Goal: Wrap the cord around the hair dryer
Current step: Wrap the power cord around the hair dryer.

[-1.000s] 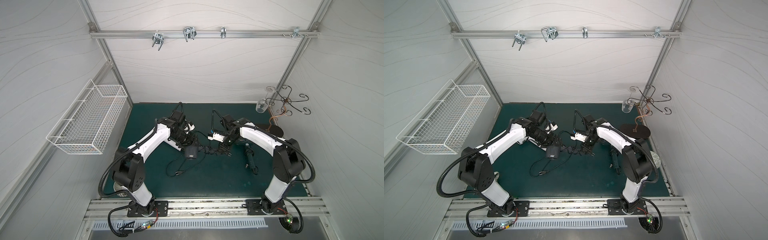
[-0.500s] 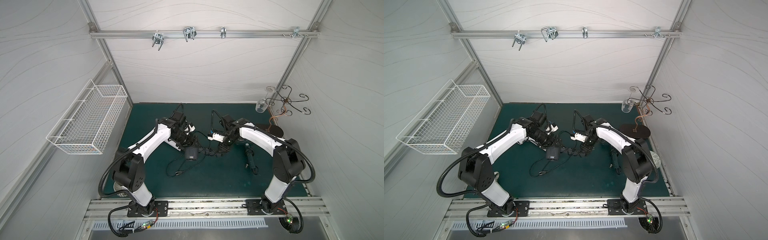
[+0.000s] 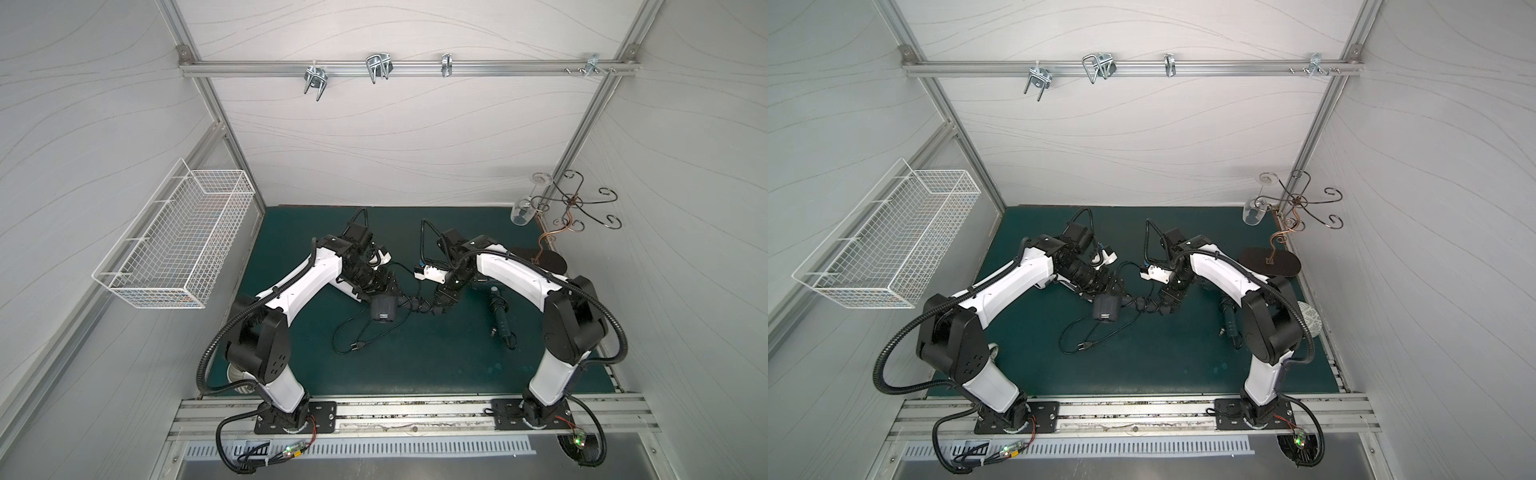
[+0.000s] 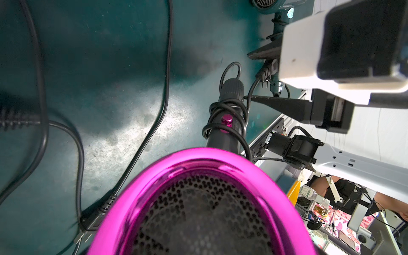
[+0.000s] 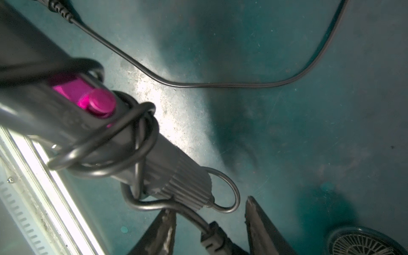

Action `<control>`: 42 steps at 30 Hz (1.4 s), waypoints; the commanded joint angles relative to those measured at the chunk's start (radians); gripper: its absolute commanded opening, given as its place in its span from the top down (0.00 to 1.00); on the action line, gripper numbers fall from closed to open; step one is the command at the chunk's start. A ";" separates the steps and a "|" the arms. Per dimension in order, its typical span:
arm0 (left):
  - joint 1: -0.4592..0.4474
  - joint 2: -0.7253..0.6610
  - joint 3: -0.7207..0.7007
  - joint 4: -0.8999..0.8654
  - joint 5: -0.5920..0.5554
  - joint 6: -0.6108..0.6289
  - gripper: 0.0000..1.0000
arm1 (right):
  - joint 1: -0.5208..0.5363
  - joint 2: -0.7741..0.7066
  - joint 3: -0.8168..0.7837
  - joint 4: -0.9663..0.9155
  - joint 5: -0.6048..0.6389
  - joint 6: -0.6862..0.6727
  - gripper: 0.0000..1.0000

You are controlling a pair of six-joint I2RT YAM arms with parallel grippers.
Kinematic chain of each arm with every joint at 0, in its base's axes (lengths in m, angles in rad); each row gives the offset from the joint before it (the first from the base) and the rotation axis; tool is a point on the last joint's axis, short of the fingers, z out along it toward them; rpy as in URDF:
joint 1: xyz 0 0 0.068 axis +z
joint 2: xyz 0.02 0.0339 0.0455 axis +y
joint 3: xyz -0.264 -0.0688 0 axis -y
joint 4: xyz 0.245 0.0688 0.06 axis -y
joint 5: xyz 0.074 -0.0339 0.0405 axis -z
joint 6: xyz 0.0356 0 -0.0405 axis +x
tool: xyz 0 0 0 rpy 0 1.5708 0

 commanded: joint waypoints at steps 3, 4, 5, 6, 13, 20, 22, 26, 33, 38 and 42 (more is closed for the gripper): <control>-0.035 -0.004 0.036 0.038 0.224 0.026 1.00 | 0.017 0.033 0.025 0.031 -0.011 -0.031 0.49; -0.037 -0.002 0.037 0.038 0.225 0.027 1.00 | 0.016 0.033 0.022 0.030 -0.006 -0.031 0.48; -0.036 -0.001 0.038 0.038 0.228 0.027 1.00 | 0.017 0.034 0.021 0.031 -0.001 -0.032 0.48; -0.037 0.000 0.038 0.037 0.227 0.027 1.00 | 0.015 0.035 0.021 0.031 0.008 -0.031 0.48; -0.037 0.005 0.043 0.037 0.231 0.028 1.00 | 0.016 0.048 0.031 0.026 0.038 -0.024 0.41; -0.038 0.002 0.038 0.040 0.239 0.028 1.00 | 0.016 0.057 0.054 0.025 0.074 -0.020 0.37; -0.037 0.002 0.038 0.037 0.239 0.030 1.00 | 0.016 0.061 0.062 0.020 0.079 -0.020 0.36; -0.039 0.002 0.035 0.043 0.241 0.025 1.00 | 0.021 0.061 0.066 0.015 0.086 -0.023 0.35; -0.041 0.007 -0.005 0.112 0.266 -0.031 1.00 | 0.031 0.052 0.050 0.004 0.094 -0.020 0.33; -0.040 0.005 -0.037 0.174 0.274 -0.121 1.00 | 0.033 0.040 0.012 0.002 0.088 -0.010 0.33; -0.040 -0.003 -0.058 0.210 0.284 -0.185 1.00 | 0.033 0.017 -0.022 0.001 0.083 0.002 0.32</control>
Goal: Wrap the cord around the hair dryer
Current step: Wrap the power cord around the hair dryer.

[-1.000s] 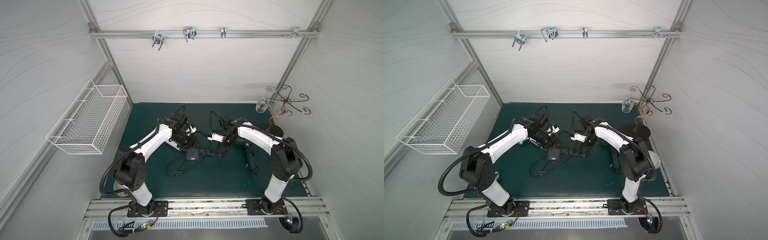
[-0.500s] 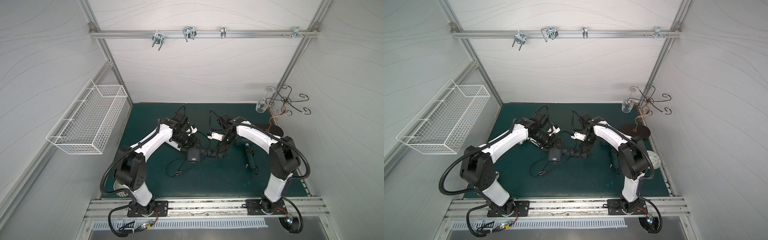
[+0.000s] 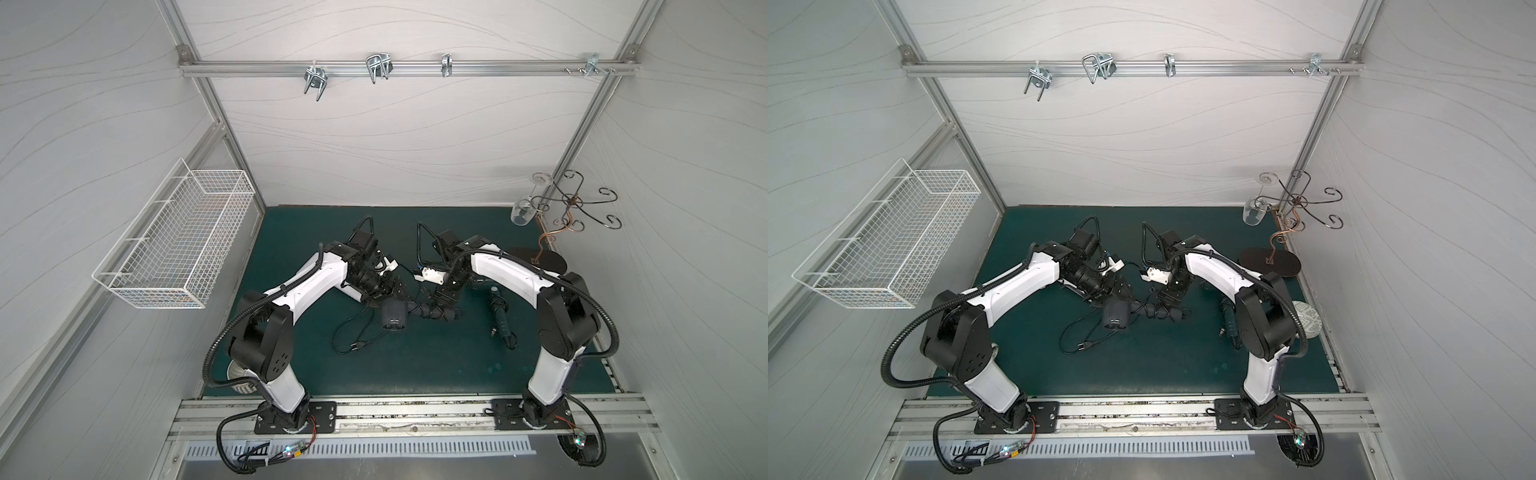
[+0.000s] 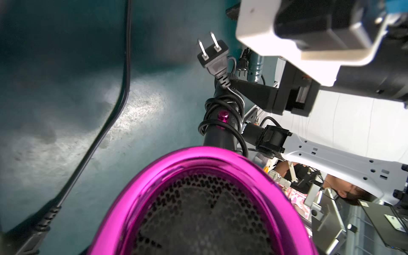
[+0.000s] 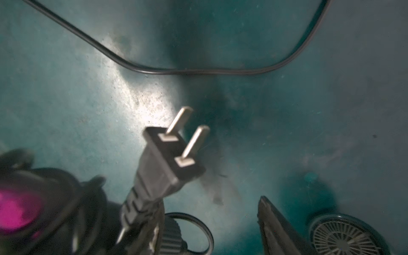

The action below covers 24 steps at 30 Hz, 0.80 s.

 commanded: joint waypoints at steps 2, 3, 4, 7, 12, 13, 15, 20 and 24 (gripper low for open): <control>-0.011 -0.025 0.007 0.130 0.129 -0.076 1.00 | 0.016 -0.035 -0.039 -0.002 -0.031 0.005 0.32; -0.010 -0.027 0.001 0.142 0.134 -0.092 1.00 | 0.017 -0.037 -0.046 -0.003 -0.031 0.007 0.32; -0.011 -0.031 -0.005 0.152 0.142 -0.110 1.00 | 0.016 -0.041 -0.052 -0.002 -0.030 0.010 0.32; -0.011 -0.038 -0.019 0.188 0.158 -0.160 1.00 | 0.016 -0.049 -0.062 -0.004 -0.029 0.015 0.31; -0.008 -0.038 -0.034 0.200 0.161 -0.197 1.00 | 0.016 -0.055 -0.067 -0.007 -0.029 0.019 0.31; -0.006 -0.038 -0.040 0.206 0.165 -0.205 1.00 | 0.017 -0.055 -0.068 -0.007 -0.029 0.020 0.30; 0.002 -0.037 -0.056 0.223 0.173 -0.221 1.00 | 0.015 -0.058 -0.075 -0.006 -0.029 0.022 0.30; 0.016 -0.041 -0.088 0.259 0.197 -0.255 1.00 | 0.006 -0.060 -0.084 -0.008 -0.034 0.030 0.30; 0.028 -0.040 -0.098 0.283 0.222 -0.277 1.00 | -0.003 -0.066 -0.078 -0.012 -0.037 0.035 0.29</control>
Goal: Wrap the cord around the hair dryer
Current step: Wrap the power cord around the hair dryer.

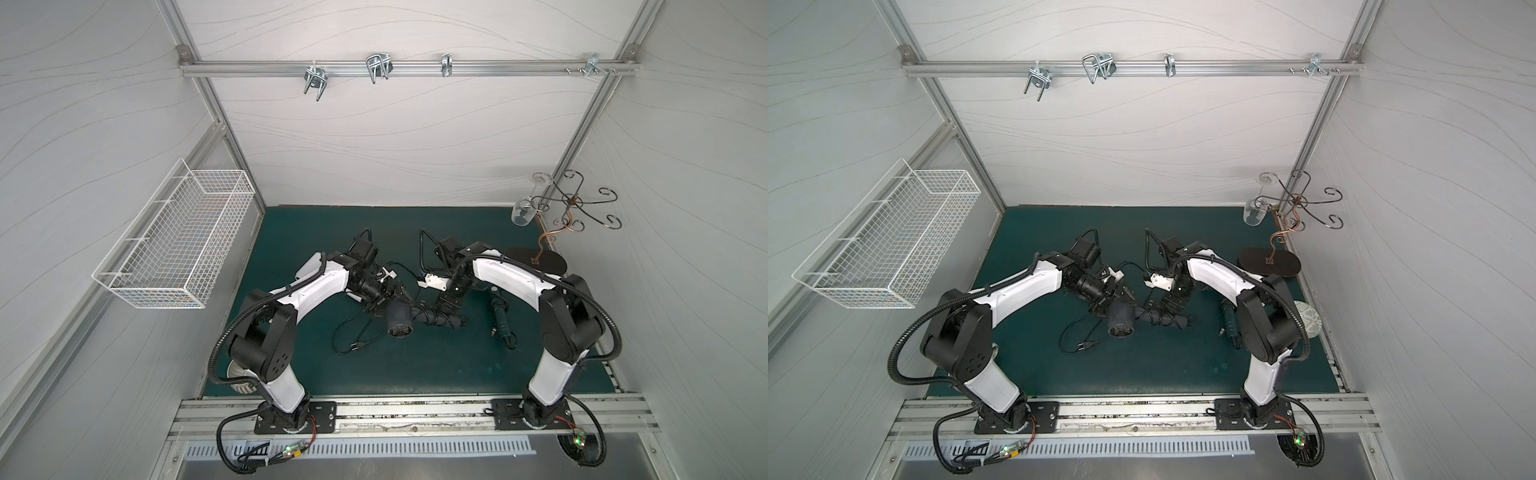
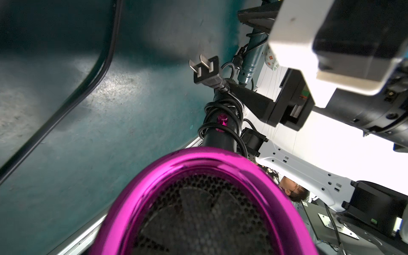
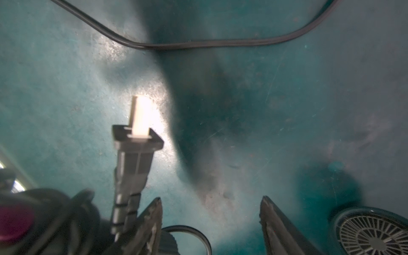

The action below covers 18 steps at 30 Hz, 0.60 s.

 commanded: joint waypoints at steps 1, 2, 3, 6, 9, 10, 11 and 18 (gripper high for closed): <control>0.021 -0.038 0.021 0.140 0.110 -0.039 1.00 | -0.005 -0.036 -0.003 -0.033 -0.044 0.006 0.29; 0.027 -0.038 0.016 0.157 0.121 -0.054 1.00 | -0.007 -0.037 -0.004 -0.033 -0.044 0.009 0.29; 0.033 -0.038 0.008 0.175 0.131 -0.069 1.00 | -0.010 -0.037 -0.002 -0.035 -0.044 0.011 0.29; 0.044 -0.034 -0.006 0.198 0.150 -0.091 1.00 | -0.018 -0.034 -0.002 -0.035 -0.045 0.015 0.29; 0.048 -0.034 -0.016 0.206 0.160 -0.106 1.00 | -0.024 -0.030 0.001 -0.035 -0.042 0.021 0.28; 0.048 -0.032 -0.021 0.212 0.164 -0.114 1.00 | -0.027 -0.028 0.002 -0.034 -0.039 0.022 0.28; 0.048 -0.030 -0.023 0.211 0.165 -0.118 1.00 | -0.029 -0.028 0.004 -0.034 -0.037 0.023 0.28; 0.048 -0.020 -0.079 0.301 0.185 -0.199 1.00 | -0.049 -0.024 0.016 -0.041 -0.046 0.028 0.27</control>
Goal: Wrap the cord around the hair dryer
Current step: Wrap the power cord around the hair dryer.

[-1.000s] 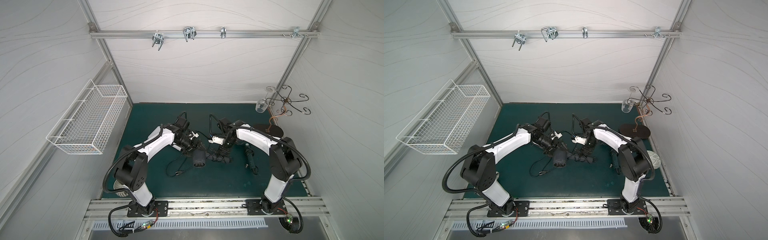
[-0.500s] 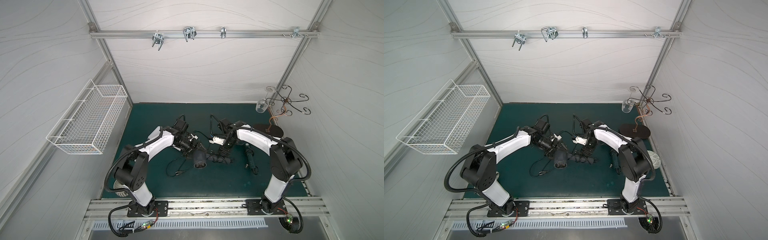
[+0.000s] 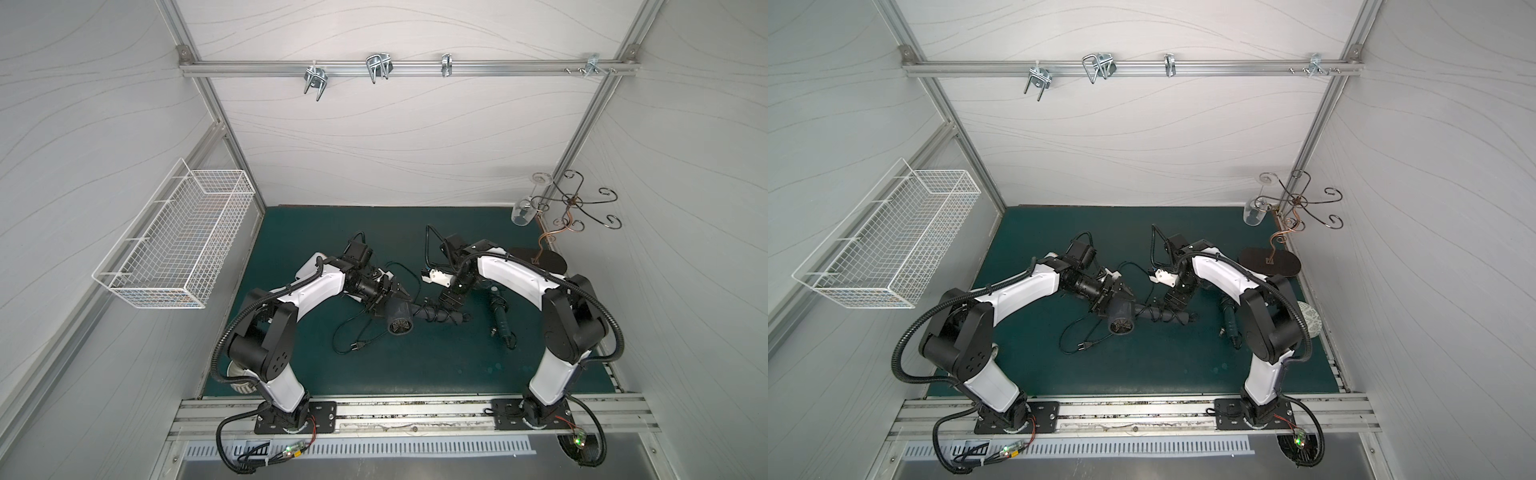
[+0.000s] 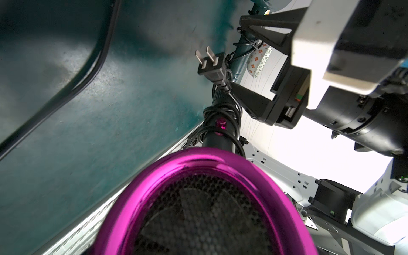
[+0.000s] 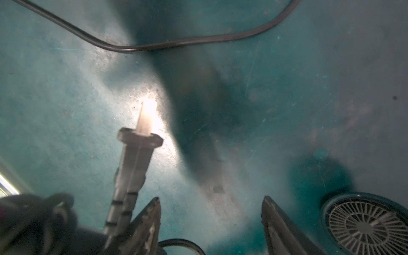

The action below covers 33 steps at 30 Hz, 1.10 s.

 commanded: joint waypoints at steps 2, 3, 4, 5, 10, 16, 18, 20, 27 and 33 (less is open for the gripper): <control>0.011 -0.019 -0.002 0.161 0.088 -0.073 1.00 | -0.009 -0.016 0.016 -0.050 -0.048 0.005 0.27; 0.011 -0.018 -0.004 0.165 0.090 -0.077 1.00 | -0.011 -0.017 0.017 -0.050 -0.052 0.005 0.27; 0.011 -0.016 -0.003 0.168 0.092 -0.078 1.00 | -0.015 -0.017 0.017 -0.053 -0.060 0.005 0.27; 0.011 -0.016 -0.004 0.168 0.091 -0.078 1.00 | -0.019 -0.018 0.018 -0.053 -0.064 0.005 0.27; 0.011 -0.022 -0.015 0.167 0.094 -0.074 1.00 | -0.039 -0.023 0.023 -0.052 -0.070 0.012 0.27; 0.011 -0.027 -0.037 0.186 0.097 -0.086 1.00 | -0.050 -0.018 0.034 -0.047 -0.072 0.025 0.26; 0.011 -0.025 -0.037 0.187 0.101 -0.086 1.00 | -0.058 -0.017 0.039 -0.048 -0.069 0.028 0.26; 0.011 -0.025 -0.037 0.185 0.103 -0.086 1.00 | -0.065 -0.017 0.043 -0.052 -0.070 0.030 0.25; 0.011 -0.035 -0.043 0.195 0.112 -0.096 1.00 | -0.081 -0.018 0.042 -0.057 -0.073 0.036 0.24; 0.011 -0.034 -0.043 0.203 0.119 -0.100 1.00 | -0.100 -0.014 0.047 -0.060 -0.059 0.042 0.24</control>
